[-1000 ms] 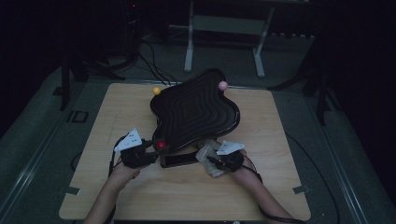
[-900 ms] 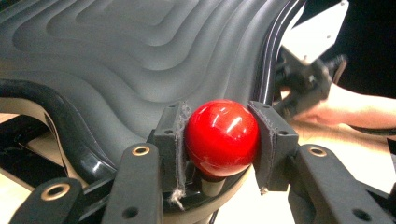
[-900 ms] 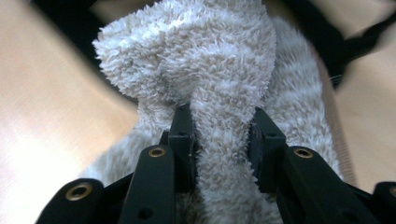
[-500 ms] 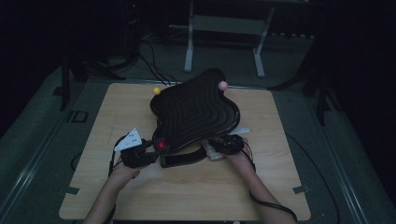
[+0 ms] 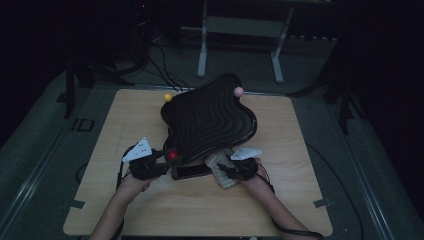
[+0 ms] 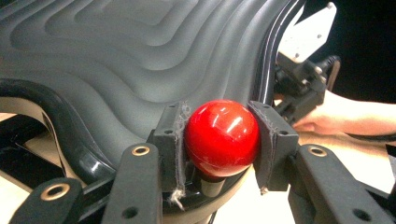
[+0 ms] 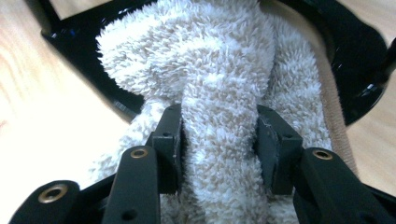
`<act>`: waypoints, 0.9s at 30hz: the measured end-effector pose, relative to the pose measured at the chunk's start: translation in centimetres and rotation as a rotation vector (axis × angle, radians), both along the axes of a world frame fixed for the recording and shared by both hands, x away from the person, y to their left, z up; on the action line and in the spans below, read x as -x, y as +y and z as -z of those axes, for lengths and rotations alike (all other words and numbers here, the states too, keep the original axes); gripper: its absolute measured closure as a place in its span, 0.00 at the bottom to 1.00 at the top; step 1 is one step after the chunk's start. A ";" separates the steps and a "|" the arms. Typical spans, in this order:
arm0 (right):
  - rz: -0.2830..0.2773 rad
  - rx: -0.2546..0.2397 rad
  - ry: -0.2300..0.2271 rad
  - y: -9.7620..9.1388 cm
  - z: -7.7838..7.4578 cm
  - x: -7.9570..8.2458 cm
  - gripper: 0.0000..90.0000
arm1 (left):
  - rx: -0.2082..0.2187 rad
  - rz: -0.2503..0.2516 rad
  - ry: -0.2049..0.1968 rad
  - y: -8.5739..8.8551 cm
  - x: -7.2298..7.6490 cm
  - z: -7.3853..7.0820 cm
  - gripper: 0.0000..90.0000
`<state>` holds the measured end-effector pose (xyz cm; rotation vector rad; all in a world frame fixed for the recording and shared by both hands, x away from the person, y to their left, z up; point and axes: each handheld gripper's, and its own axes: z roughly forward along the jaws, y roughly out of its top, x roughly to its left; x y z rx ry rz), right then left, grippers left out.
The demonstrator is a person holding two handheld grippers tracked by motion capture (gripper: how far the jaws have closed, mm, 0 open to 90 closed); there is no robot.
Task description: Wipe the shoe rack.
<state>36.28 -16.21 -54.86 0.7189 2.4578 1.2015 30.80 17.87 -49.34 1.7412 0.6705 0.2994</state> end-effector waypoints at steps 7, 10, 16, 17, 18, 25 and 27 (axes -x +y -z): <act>0.126 0.035 -0.074 0.2 -0.6 -3.4 0.58 | 0.006 0.000 0.000 0.0 0.0 0.1 0.66; 0.179 0.022 -0.071 -0.4 -0.6 -4.7 0.58 | 0.005 -0.002 0.001 0.0 0.0 0.1 0.66; 0.082 -0.056 0.040 0.3 0.1 -3.1 0.58 | 0.000 0.000 0.007 0.0 0.1 0.0 0.66; 0.053 -0.060 0.053 0.6 0.3 -2.7 0.58 | 0.002 0.000 0.007 0.0 0.1 0.0 0.66; 0.023 -0.069 0.064 1.0 0.4 -2.0 0.58 | 0.005 -0.003 0.007 0.0 0.1 0.0 0.66; -0.194 -0.020 0.008 5.7 0.7 1.8 0.51 | 0.006 -0.001 0.008 -0.1 0.1 0.0 0.66; -0.233 0.041 -0.053 7.2 0.7 2.6 0.48 | 0.006 -0.002 0.010 -0.1 0.1 0.0 0.66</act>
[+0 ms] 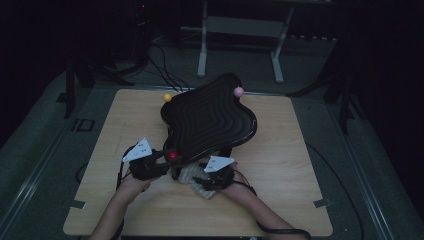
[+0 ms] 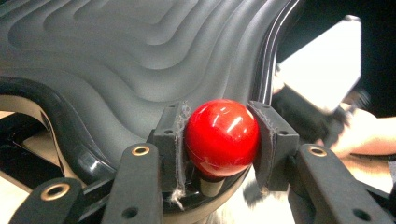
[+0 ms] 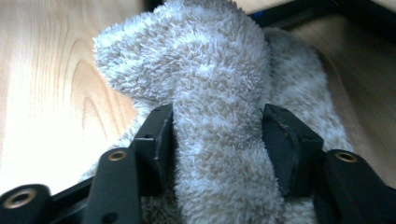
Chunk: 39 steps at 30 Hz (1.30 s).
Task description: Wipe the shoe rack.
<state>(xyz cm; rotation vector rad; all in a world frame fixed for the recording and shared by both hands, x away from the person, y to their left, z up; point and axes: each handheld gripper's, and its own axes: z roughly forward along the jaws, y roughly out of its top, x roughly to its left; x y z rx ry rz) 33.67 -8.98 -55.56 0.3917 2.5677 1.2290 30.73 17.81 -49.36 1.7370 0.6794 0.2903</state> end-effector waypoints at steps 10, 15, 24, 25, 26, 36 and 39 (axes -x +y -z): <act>-0.038 0.067 -0.078 3.0 0.0 0.8 0.53 | -0.005 -0.011 -0.005 0.0 0.1 0.0 0.66; 0.010 0.060 -0.059 -0.5 -0.1 -0.2 0.55 | -0.008 -0.007 -0.006 0.1 0.1 0.0 0.66; 0.113 0.065 -0.034 -5.9 -0.4 -1.6 0.64 | -0.006 -0.003 -0.009 0.1 0.1 0.0 0.66; 0.129 0.070 -0.032 -6.6 -0.4 -1.8 0.64 | -0.006 -0.003 -0.009 0.1 0.1 0.0 0.66; 0.166 0.059 0.010 -7.9 -0.2 -2.3 0.69 | -0.009 -0.003 -0.007 0.1 0.1 0.0 0.66; 0.343 0.039 0.024 -9.2 -0.7 -4.0 0.77 | -0.002 -0.017 -0.011 -0.4 0.7 0.1 0.66; 0.370 -0.032 0.046 -10.2 -1.8 -3.7 0.77 | -0.002 -0.013 -0.019 -0.5 1.0 0.1 0.66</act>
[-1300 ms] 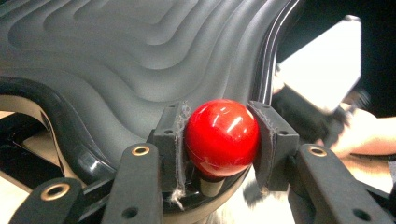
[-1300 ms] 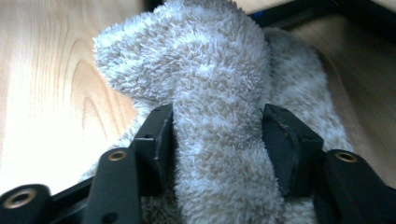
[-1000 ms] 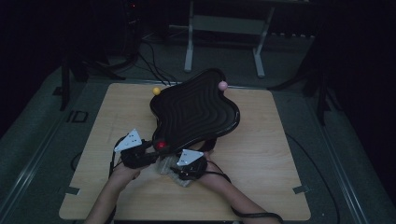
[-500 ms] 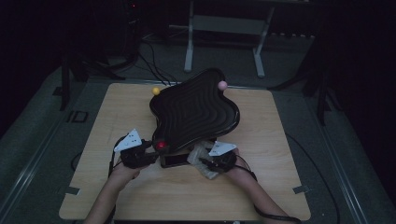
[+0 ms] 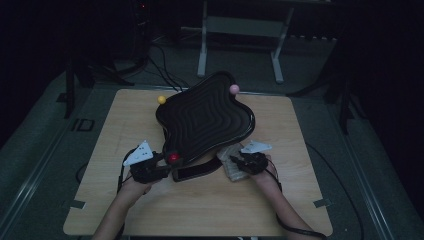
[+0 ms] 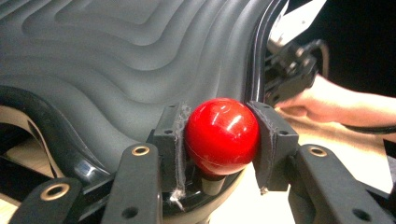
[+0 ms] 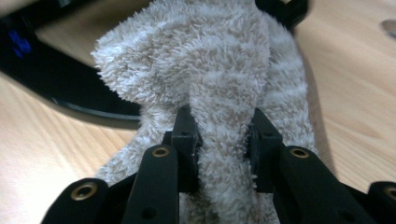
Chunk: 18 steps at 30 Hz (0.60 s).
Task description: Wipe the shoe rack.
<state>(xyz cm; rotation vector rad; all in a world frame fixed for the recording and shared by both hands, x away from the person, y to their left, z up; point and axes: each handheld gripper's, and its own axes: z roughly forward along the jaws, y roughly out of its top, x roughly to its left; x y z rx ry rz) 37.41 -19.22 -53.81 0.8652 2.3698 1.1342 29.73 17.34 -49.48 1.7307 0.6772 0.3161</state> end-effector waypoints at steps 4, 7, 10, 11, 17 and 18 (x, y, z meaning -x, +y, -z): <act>0.014 -0.073 -0.012 -1.9 -1.6 1.9 0.78 | -0.010 0.004 0.000 -0.2 0.2 -0.1 0.65; 0.020 -0.124 -0.011 -3.5 -2.7 4.0 0.78 | -0.037 0.015 -0.005 -0.6 0.5 -0.3 0.65; 0.041 -0.192 -0.018 -5.2 -4.0 6.4 0.78 | -0.036 0.028 -0.004 -1.1 0.8 -0.3 0.65; 0.043 -0.213 -0.023 -5.7 -4.4 7.1 0.78 | -0.034 0.025 -0.005 -1.2 0.9 -0.3 0.65; 0.027 -0.314 -0.056 -7.4 -7.1 10.3 0.78 | -0.006 0.015 -0.026 -1.9 1.6 0.1 0.65; 0.024 -0.329 -0.059 -7.4 -7.3 10.6 0.77 | 0.001 0.016 -0.027 -2.0 1.7 0.2 0.65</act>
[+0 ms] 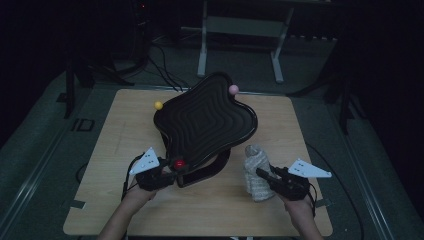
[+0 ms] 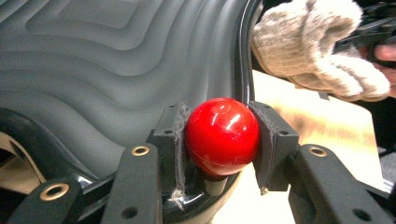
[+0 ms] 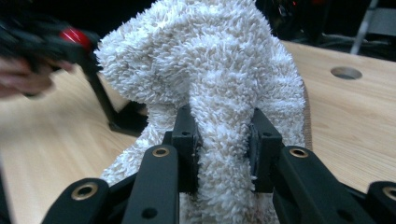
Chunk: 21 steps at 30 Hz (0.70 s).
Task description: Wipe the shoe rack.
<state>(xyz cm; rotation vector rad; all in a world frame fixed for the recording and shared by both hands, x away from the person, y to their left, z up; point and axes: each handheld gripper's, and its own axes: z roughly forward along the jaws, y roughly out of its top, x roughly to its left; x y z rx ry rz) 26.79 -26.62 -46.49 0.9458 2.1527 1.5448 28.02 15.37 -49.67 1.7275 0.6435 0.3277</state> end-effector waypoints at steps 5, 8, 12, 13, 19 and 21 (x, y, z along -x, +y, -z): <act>-0.020 -0.012 -0.027 -0.3 -0.8 1.5 0.77 | -0.003 0.011 -0.015 -0.7 0.4 0.1 0.65; -0.017 -0.032 -0.036 -0.7 -1.5 2.1 0.77 | -0.006 0.021 -0.019 -1.1 0.5 0.1 0.65; -0.047 -0.058 -0.088 -0.4 -3.4 2.7 0.77 | -0.001 0.038 -0.029 -1.9 0.6 0.2 0.65; -0.059 -0.066 -0.099 -0.2 -3.8 2.8 0.77 | -0.002 0.041 -0.032 -2.1 0.6 0.2 0.65; -0.108 -0.069 -0.188 1.7 -6.3 3.0 0.77 | -0.003 0.075 -0.035 -3.3 0.8 0.2 0.65; -0.120 -0.065 -0.205 2.5 -6.8 2.7 0.77 | -0.007 0.083 -0.037 -3.6 0.8 0.2 0.65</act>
